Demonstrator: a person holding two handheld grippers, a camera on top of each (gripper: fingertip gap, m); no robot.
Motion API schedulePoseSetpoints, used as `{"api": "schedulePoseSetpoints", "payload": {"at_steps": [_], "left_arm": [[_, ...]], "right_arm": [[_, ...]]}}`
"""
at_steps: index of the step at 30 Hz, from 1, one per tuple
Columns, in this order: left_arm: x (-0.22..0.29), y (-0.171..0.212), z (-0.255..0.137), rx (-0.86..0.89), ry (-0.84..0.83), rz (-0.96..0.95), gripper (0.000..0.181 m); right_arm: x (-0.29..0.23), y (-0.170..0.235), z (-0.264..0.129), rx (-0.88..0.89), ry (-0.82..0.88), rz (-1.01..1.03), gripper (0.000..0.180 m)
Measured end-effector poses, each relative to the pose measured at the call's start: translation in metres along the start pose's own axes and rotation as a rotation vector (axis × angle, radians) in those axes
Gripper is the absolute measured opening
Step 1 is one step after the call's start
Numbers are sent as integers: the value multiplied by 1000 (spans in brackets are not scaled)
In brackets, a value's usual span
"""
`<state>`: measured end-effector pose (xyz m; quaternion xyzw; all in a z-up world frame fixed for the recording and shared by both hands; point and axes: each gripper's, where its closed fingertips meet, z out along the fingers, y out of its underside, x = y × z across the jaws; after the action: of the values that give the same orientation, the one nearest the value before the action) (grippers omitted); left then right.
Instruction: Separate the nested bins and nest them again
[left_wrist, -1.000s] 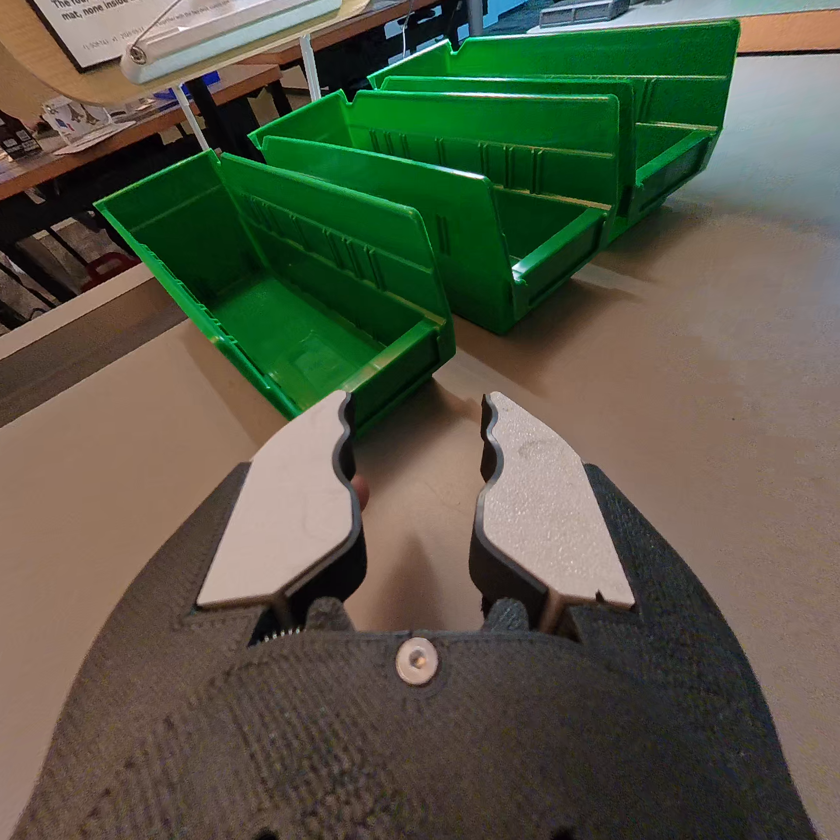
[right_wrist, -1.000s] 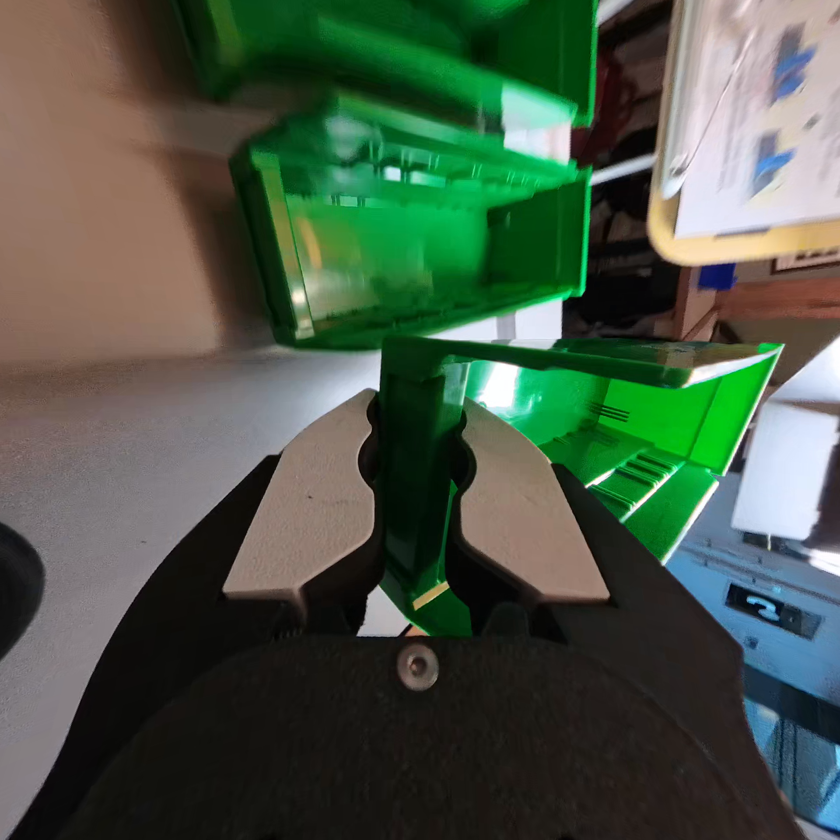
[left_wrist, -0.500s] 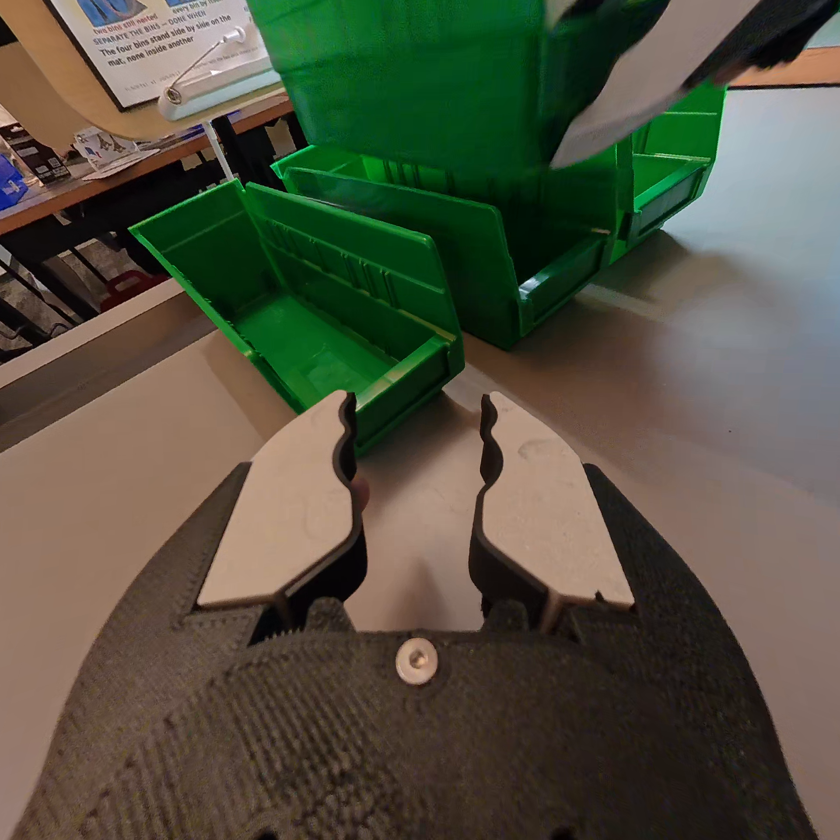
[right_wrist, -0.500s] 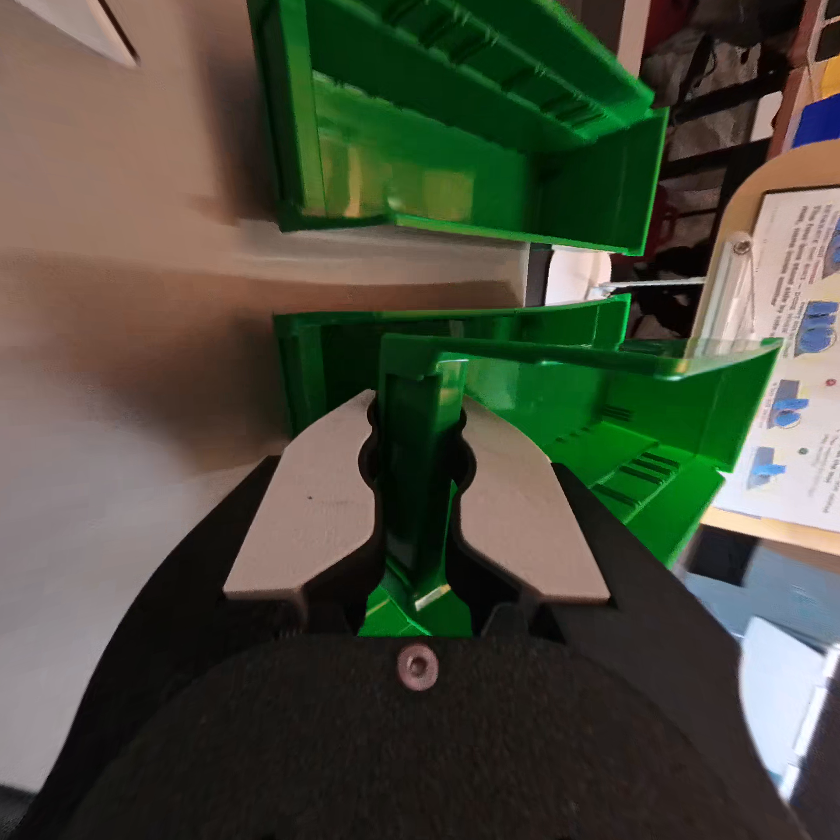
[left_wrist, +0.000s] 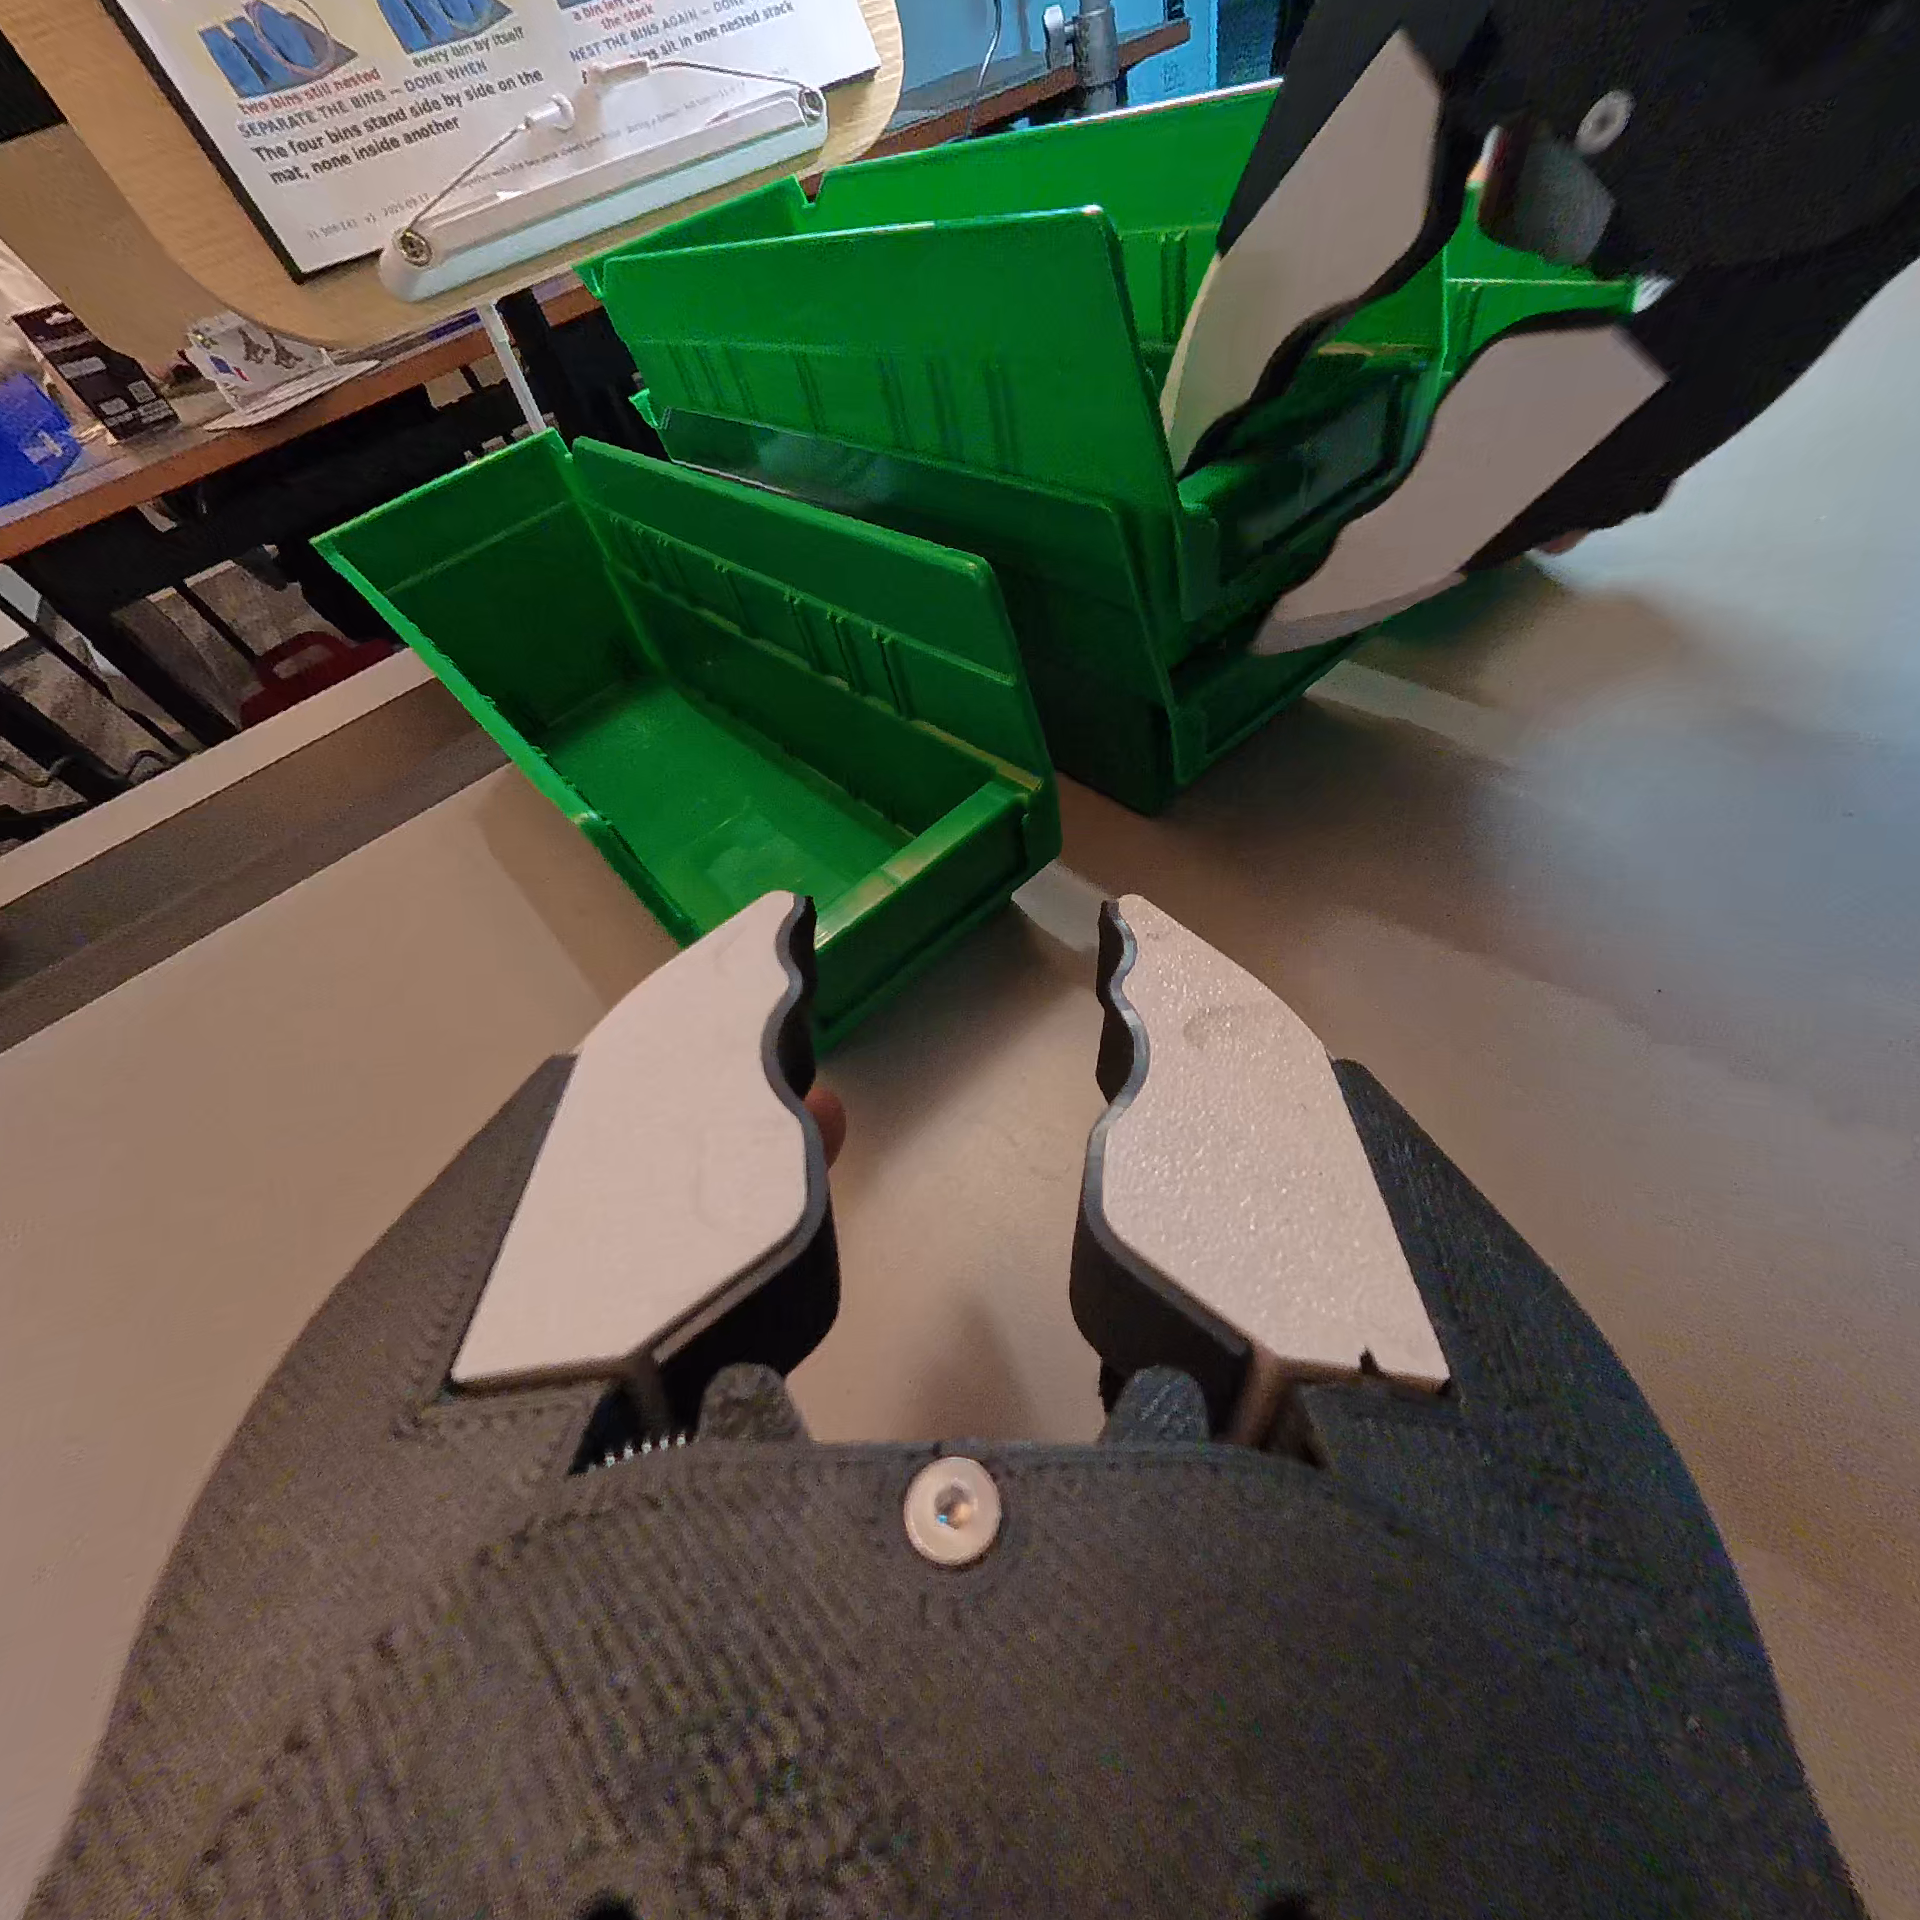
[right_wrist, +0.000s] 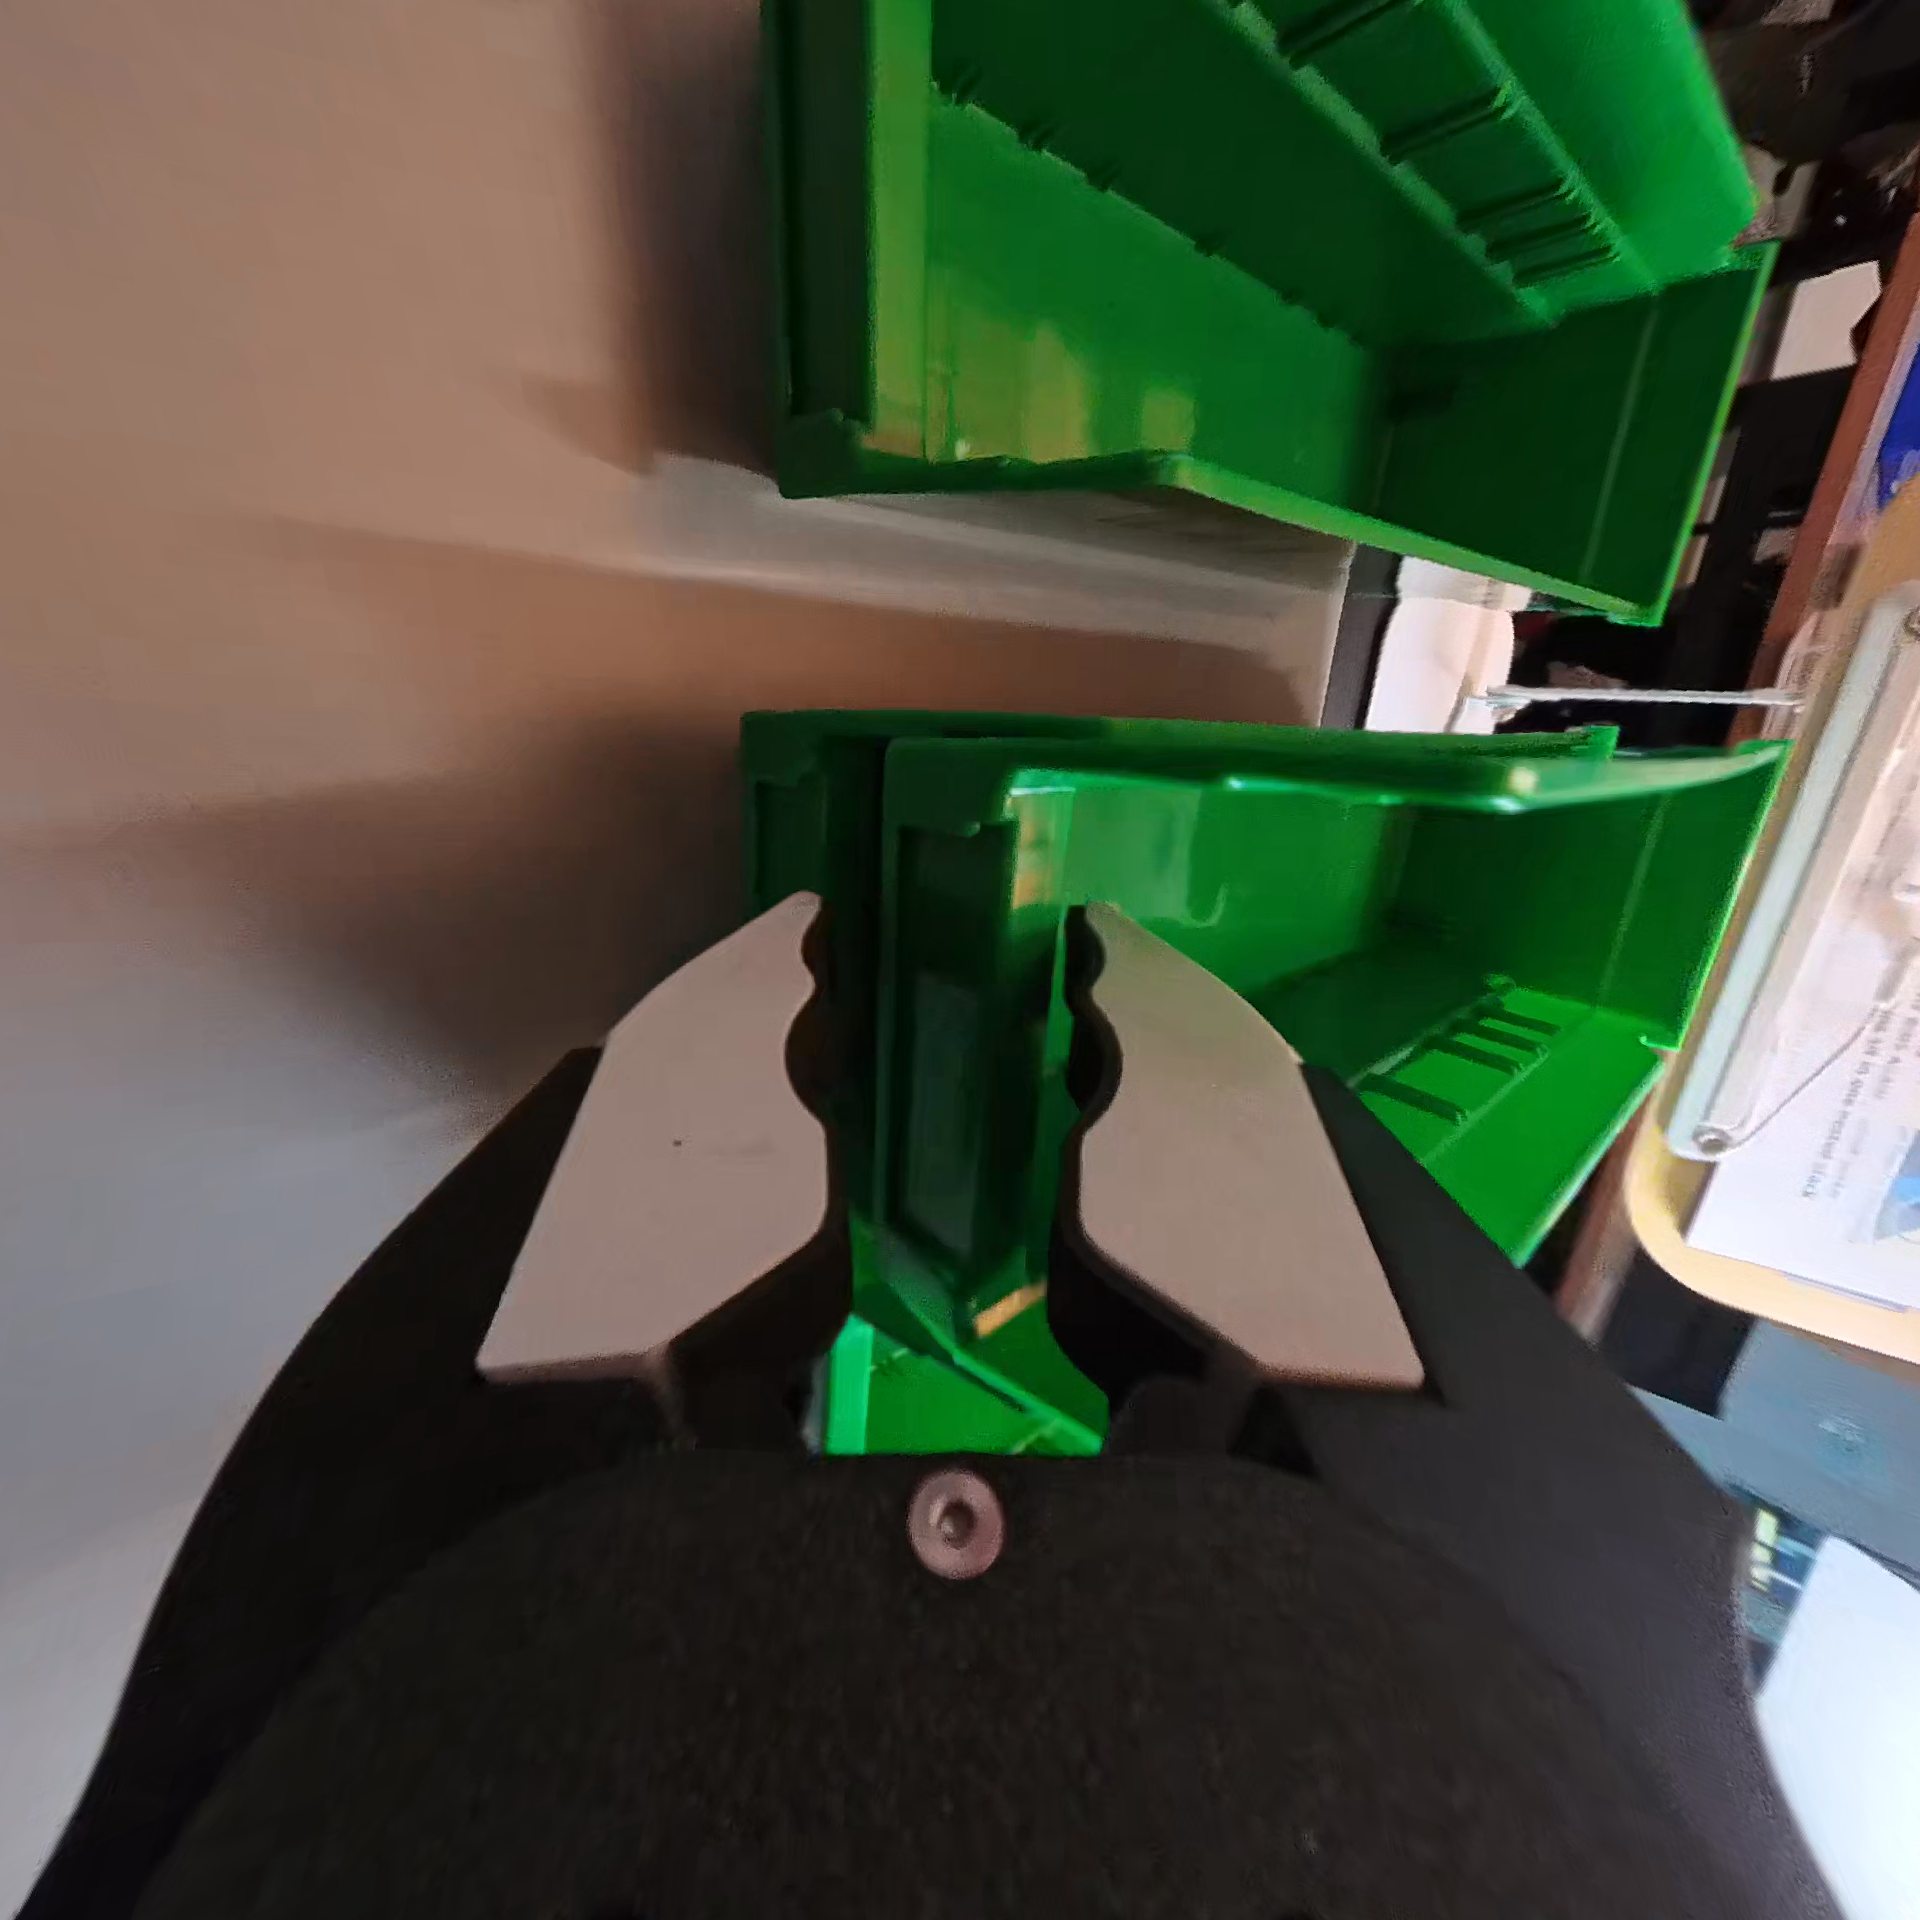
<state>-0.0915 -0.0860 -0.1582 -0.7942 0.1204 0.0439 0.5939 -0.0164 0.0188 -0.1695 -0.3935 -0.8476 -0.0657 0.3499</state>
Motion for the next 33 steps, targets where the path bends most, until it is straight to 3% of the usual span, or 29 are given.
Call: {"api": "schedulePoseSetpoints", "payload": {"at_steps": [7, 12, 16, 20, 26, 33], "left_arm": [[3, 0, 2, -5, 10, 7, 53], [6, 3, 10, -80, 39, 90, 48], [2, 2, 27, -179, 22, 281, 50], [-3, -4, 48, -259, 5, 468, 47], [-5, 10, 67, -493, 116, 620, 49], [-2, 49, 73, -752, 271, 618, 44]], "right_arm": [[-15, -5, -67, 293, -24, 227, 44], [-42, 29, -92, 444, 0, 483, 43], [-63, 60, -111, 536, 18, 732, 50], [-73, 87, -129, 574, 94, 921, 62], [-82, 114, -152, 554, 268, 1064, 72], [-88, 116, -151, 601, 283, 1108, 71]]}}
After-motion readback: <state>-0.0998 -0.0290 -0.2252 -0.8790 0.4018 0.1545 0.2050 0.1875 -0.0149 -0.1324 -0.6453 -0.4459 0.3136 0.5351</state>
